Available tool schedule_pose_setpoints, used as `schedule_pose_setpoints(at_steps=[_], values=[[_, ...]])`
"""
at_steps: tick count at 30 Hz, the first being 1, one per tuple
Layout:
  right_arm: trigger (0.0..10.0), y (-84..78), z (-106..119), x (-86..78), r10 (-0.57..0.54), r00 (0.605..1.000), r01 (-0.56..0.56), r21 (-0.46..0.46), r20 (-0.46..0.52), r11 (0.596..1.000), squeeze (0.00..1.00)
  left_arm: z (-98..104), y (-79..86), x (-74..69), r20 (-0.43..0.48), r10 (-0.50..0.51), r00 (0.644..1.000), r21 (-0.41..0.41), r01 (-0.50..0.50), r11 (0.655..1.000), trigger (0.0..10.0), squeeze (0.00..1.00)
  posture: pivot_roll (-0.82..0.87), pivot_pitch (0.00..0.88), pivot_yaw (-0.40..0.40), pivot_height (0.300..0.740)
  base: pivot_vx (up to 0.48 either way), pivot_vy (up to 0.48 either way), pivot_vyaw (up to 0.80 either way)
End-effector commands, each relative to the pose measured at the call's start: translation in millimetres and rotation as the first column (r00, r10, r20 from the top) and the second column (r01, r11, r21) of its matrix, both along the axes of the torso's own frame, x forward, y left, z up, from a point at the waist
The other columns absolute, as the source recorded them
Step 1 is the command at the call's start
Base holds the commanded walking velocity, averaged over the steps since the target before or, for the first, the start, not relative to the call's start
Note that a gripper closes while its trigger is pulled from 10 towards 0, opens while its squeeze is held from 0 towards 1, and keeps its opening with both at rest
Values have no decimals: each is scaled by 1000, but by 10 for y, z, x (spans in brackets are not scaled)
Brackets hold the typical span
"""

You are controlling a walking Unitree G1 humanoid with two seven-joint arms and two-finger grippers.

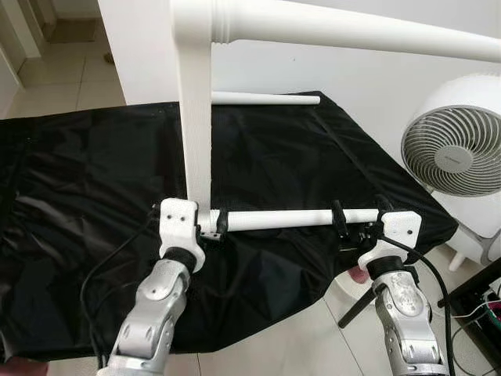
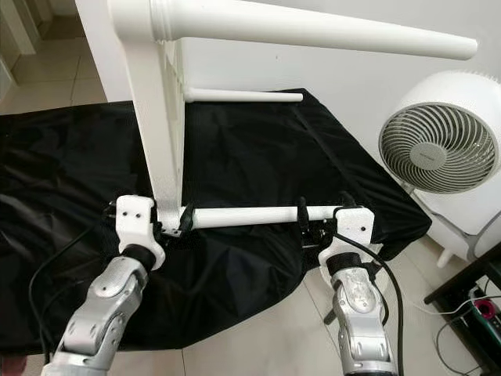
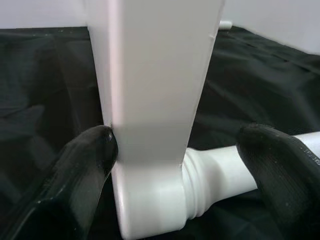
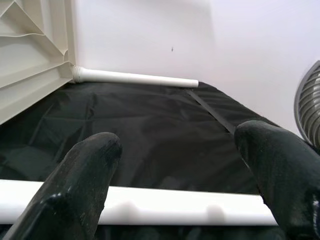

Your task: Building children table

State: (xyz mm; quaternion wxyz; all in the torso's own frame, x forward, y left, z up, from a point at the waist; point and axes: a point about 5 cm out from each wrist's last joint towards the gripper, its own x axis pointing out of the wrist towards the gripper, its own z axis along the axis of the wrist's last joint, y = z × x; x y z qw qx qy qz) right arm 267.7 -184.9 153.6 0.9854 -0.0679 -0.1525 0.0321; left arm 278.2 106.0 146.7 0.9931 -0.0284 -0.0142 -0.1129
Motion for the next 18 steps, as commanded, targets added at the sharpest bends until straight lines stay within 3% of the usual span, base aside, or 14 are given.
schedule_pose_setpoints(at_steps=[1, 5, 11, 13, 18], values=[[10000, 21, 12, -17, -4, 1000, 4, 17, -9, 1000, 0, -91, -91, 24, -86, 11, 996, 41, -7, 999, 10000, 0, -13, 121, -1, 740, 0, 0, 0], [10000, 36, 27, -20, -3, 1000, 3, 26, -10, 1000, 0, -80, -96, 40, -87, 35, 996, 53, -31, 998, 10000, 0, -12, 127, 2, 740, 0, 0, 0], [10000, 139, 66, -11, 8, 1000, -8, 51, -6, 999, 0, -70, -187, 130, -170, 131, 977, 53, -123, 991, 10000, 0, -10, 150, 9, 740, 0, 0, 0], [10000, 158, 76, -14, 7, 1000, -7, 58, -6, 998, 0, -26, -188, 178, -196, 196, 961, 25, -195, 981, 10000, 0, -8, 164, 15, 740, 0, 0, 0], [10000, 175, 94, -14, 4, 1000, -3, 68, -9, 998, 0, 58, -227, 242, -201, 239, 950, 37, -236, 971, 10000, 0, -9, 170, 17, 740, 0, 0, 0]])
